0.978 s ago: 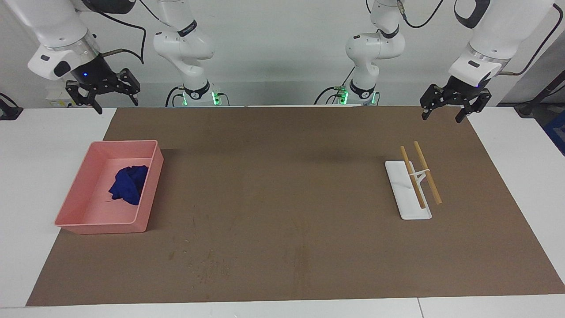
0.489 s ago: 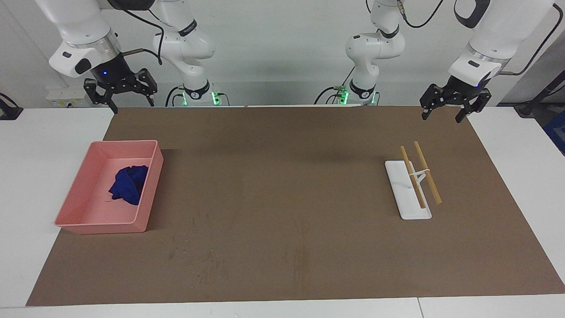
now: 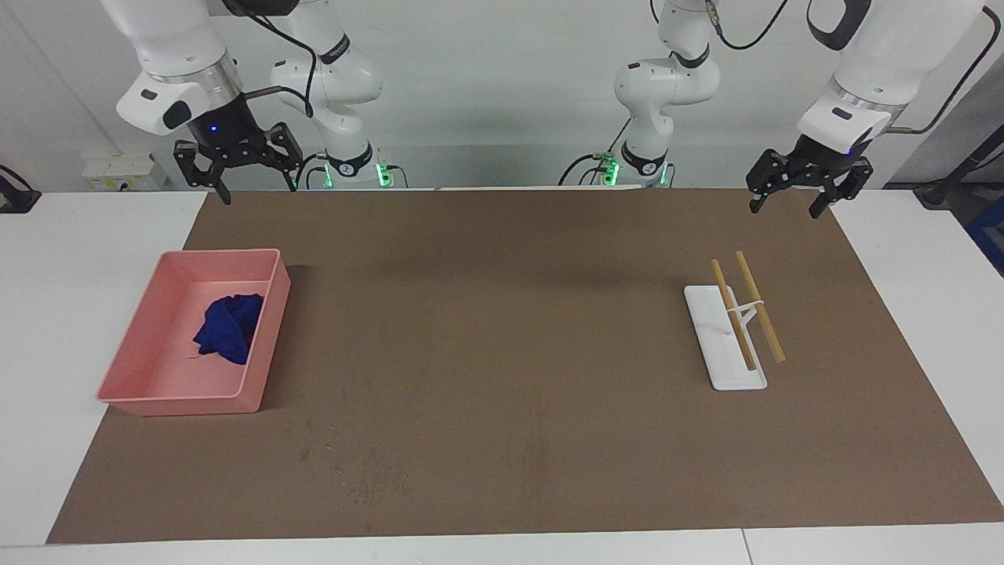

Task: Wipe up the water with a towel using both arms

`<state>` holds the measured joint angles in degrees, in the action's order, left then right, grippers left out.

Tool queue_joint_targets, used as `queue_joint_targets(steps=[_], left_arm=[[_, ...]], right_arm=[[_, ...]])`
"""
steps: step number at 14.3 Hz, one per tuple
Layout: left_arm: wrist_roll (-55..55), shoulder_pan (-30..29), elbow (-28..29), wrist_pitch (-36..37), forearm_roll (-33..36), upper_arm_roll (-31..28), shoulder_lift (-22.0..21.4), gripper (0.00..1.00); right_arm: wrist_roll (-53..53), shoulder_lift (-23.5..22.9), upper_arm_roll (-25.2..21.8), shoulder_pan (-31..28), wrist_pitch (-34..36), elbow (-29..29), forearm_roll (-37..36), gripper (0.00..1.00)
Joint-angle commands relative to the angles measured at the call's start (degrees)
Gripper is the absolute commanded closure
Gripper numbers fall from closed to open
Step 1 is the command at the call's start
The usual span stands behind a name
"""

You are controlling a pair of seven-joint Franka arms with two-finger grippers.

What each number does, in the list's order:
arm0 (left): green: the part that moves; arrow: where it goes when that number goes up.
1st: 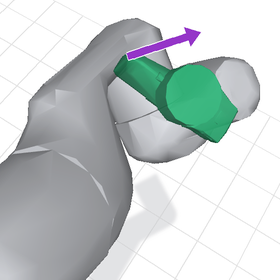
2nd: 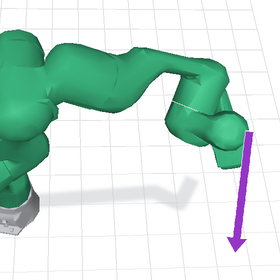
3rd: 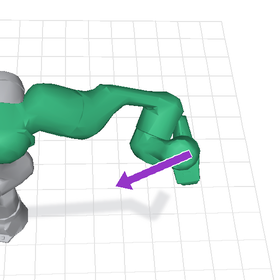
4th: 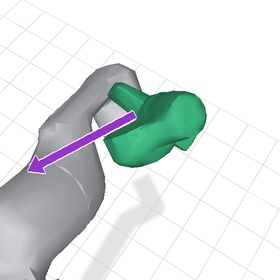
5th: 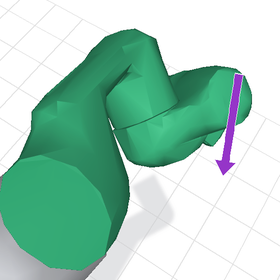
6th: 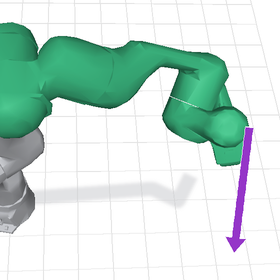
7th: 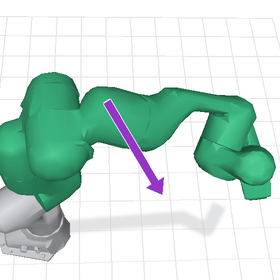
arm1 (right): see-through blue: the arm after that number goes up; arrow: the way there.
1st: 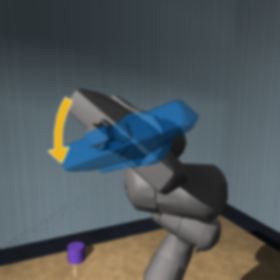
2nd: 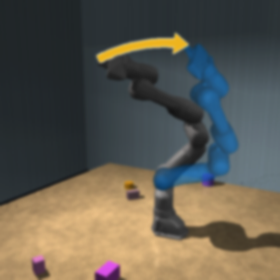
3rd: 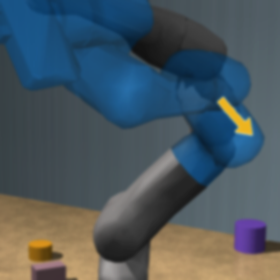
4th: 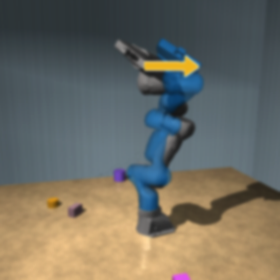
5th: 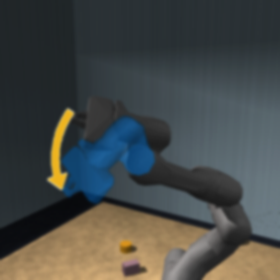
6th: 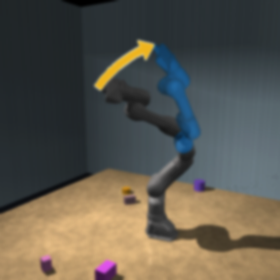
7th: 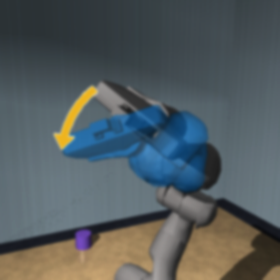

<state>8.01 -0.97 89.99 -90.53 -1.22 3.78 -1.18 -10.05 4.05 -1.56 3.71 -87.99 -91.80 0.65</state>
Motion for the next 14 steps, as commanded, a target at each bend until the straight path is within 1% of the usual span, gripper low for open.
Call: queue_joint_targets(steps=[1, 4, 6, 11, 12, 13, 14], left_arm=[[-0.63, 0.62, 0.80, 0.44, -0.53, -0.52, -0.93, 0.00], [-0.63, 0.62, 0.80, 0.44, -0.53, -0.52, -0.93, 0.00], [-0.63, 0.62, 0.80, 0.44, -0.53, -0.52, -0.93, 0.00], [-0.63, 0.62, 0.80, 0.44, -0.53, -0.52, -0.93, 0.00], [-0.63, 0.62, 0.80, 0.44, -0.53, -0.52, -0.93, 0.00], [-0.63, 0.62, 0.80, 0.44, -0.45, -0.52, -0.93, 0.00], [-0.63, 0.62, 0.80, 0.44, -0.45, -0.52, -0.93, 0.00]], right_arm=[[2.40, -0.98, 0.23, -1.24, -0.08, 0.49, -0.66, 0.00], [7.67, -1.06, 0.59, -1.43, 0.27, 0.83, -0.48, 0.00], [7.76, -0.89, 0.68, -0.99, 0.54, 0.48, -0.56, 0.00], [7.67, -0.97, 0.85, -2.30, 0.10, 0.39, -0.48, 0.00], [7.59, -0.97, 2.33, -3.61, -0.07, 0.31, -0.48, 0.00], [7.67, -0.89, 5.04, -6.14, 0.01, 0.31, -0.48, 0.00], [7.76, -0.80, 5.59, -6.43, -0.07, 0.31, -0.48, 0.00]])
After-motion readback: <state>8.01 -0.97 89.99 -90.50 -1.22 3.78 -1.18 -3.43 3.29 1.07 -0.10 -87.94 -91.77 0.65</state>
